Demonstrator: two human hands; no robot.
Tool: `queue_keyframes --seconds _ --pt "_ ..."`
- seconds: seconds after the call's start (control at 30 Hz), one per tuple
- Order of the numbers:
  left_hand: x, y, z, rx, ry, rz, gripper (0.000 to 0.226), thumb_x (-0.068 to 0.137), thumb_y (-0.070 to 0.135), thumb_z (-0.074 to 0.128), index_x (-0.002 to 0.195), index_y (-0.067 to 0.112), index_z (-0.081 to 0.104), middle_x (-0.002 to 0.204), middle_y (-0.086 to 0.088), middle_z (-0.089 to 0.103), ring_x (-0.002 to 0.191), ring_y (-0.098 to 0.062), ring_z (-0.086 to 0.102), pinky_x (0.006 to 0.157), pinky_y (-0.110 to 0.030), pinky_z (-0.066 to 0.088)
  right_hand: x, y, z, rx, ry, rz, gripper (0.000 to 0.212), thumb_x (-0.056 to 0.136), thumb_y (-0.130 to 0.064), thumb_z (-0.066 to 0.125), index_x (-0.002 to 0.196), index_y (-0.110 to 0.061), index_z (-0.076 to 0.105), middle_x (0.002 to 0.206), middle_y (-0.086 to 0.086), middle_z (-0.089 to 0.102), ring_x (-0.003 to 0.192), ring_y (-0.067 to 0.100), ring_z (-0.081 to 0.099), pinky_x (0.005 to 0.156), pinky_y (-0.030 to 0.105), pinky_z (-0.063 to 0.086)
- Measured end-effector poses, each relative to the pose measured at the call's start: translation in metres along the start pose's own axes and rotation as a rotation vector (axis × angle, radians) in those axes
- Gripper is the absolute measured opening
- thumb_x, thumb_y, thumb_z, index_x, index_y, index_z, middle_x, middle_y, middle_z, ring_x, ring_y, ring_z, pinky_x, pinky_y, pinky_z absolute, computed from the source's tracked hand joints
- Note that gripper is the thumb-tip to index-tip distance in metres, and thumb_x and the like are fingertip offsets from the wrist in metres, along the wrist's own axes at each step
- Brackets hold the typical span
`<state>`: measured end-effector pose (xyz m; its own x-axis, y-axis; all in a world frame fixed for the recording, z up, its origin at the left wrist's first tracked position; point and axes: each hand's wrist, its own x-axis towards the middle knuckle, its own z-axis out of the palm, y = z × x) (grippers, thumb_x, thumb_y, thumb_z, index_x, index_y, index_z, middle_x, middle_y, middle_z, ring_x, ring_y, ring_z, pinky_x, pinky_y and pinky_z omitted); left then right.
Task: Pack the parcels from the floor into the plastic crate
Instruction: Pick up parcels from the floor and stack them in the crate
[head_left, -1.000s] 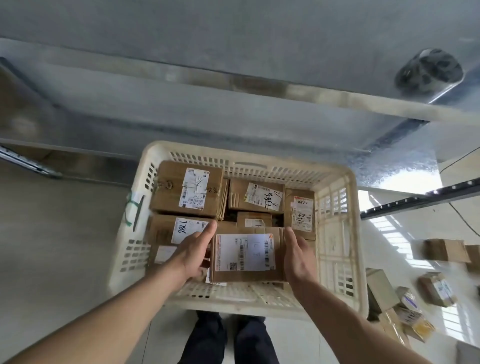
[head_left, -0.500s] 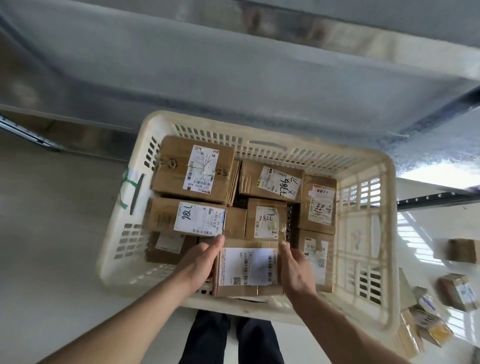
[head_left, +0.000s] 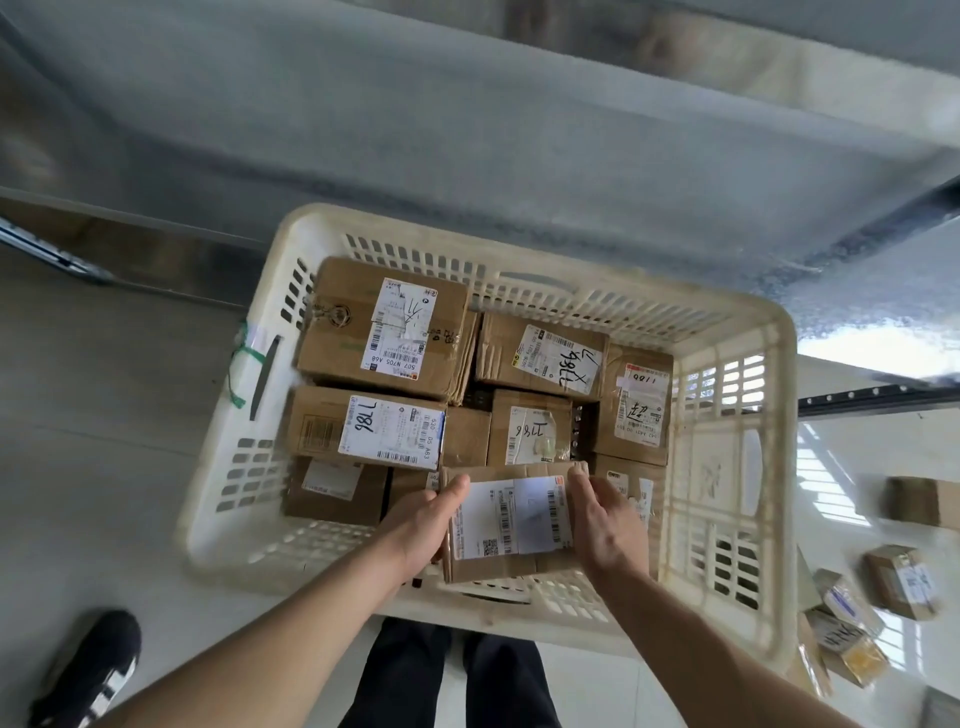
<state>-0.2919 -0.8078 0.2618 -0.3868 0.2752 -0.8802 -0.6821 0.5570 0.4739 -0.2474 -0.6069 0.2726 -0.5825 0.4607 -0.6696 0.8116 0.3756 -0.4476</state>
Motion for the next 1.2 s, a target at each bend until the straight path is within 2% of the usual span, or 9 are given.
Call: queue_keyframes --seconds 0.07,0.17,0.23,0.4,0.53,0.7,0.93,1.07,1.2 --pt "0.004 -0.003 0.0 -0.01 0.024 -0.017 0.081 0.085 0.082 0.03 0.104 0.016 0.072 0.106 -0.008 0.073 0.098 -0.02 0.065 0.086 -0.037 0.049 0.003 0.002 0.004 0.028 0.014 0.038 0.066 0.088 -0.077 0.033 0.095 -0.019 0.063 0.089 0.007 0.068 0.083 0.025 0.067 0.083 0.05 0.058" --pt "0.009 -0.003 0.001 -0.013 0.066 -0.018 0.072 0.092 0.072 0.034 0.105 0.011 0.07 0.104 -0.004 0.07 0.093 -0.013 0.061 0.082 -0.033 0.046 0.009 0.001 0.012 0.009 0.008 0.082 0.099 0.068 -0.091 0.016 0.117 -0.02 0.066 0.112 0.009 0.072 0.099 0.028 0.069 0.091 0.045 0.056" --pt "0.012 -0.003 0.001 -0.021 0.066 -0.013 0.061 0.097 0.062 0.035 0.104 0.013 0.069 0.099 0.002 0.068 0.092 -0.012 0.06 0.076 -0.028 0.042 0.014 0.002 0.015 0.028 0.002 0.092 0.103 0.066 -0.092 0.015 0.122 -0.022 0.065 0.116 0.007 0.072 0.102 0.027 0.069 0.094 0.046 0.056" --pt "0.022 -0.005 -0.009 -0.034 0.083 -0.026 0.065 0.095 0.065 0.037 0.097 0.013 0.075 0.101 -0.002 0.072 0.094 -0.017 0.063 0.08 -0.032 0.044 0.016 -0.003 0.019 0.161 0.0 0.08 0.077 0.078 -0.083 0.031 0.105 -0.022 0.069 0.094 0.004 0.074 0.087 0.025 0.072 0.083 0.05 0.061" --pt "0.029 -0.005 -0.022 -0.034 0.046 -0.023 0.062 0.087 0.07 0.041 0.094 0.021 0.078 0.107 0.006 0.07 0.103 -0.014 0.058 0.092 -0.036 0.036 0.013 -0.002 0.026 0.199 0.023 0.12 0.082 0.069 -0.084 0.029 0.101 -0.02 0.067 0.092 0.005 0.073 0.086 0.025 0.07 0.083 0.049 0.06" --pt "0.044 -0.006 -0.031 -0.024 0.093 -0.036 0.039 0.077 0.044 0.064 0.109 0.022 0.062 0.111 0.005 0.064 0.111 -0.02 0.055 0.103 -0.043 0.038 0.013 0.013 0.037 0.279 0.046 0.175 0.069 0.067 -0.085 0.036 0.087 -0.025 0.064 0.092 0.004 0.072 0.088 0.027 0.069 0.085 0.053 0.058" --pt "0.046 -0.013 -0.031 0.157 0.057 -0.084 0.052 0.08 0.019 0.073 0.126 0.021 0.049 0.113 0.004 0.062 0.098 -0.012 0.057 0.077 -0.028 0.04 0.018 0.033 0.044 0.386 0.034 0.185 0.035 0.1 -0.053 0.052 0.096 -0.021 0.067 0.096 0.011 0.072 0.086 0.026 0.072 0.077 0.05 0.063" --pt "0.047 -0.02 -0.029 0.246 0.058 -0.053 0.067 0.081 0.018 0.072 0.141 0.022 0.042 0.13 0.001 0.058 0.115 -0.017 0.054 0.097 -0.033 0.038 0.019 0.036 0.046 0.381 0.029 0.183 0.043 0.096 -0.06 0.052 0.096 -0.02 0.067 0.091 0.009 0.071 0.083 0.025 0.072 0.075 0.049 0.063" --pt "0.053 -0.022 -0.03 0.313 0.09 -0.045 0.057 0.086 0.017 0.067 0.138 0.018 0.042 0.124 -0.001 0.057 0.101 -0.014 0.054 0.082 -0.029 0.041 0.021 0.039 0.049 0.349 -0.007 0.167 0.053 0.086 -0.072 0.048 0.088 -0.022 0.064 0.086 0.004 0.07 0.08 0.024 0.07 0.074 0.045 0.062"
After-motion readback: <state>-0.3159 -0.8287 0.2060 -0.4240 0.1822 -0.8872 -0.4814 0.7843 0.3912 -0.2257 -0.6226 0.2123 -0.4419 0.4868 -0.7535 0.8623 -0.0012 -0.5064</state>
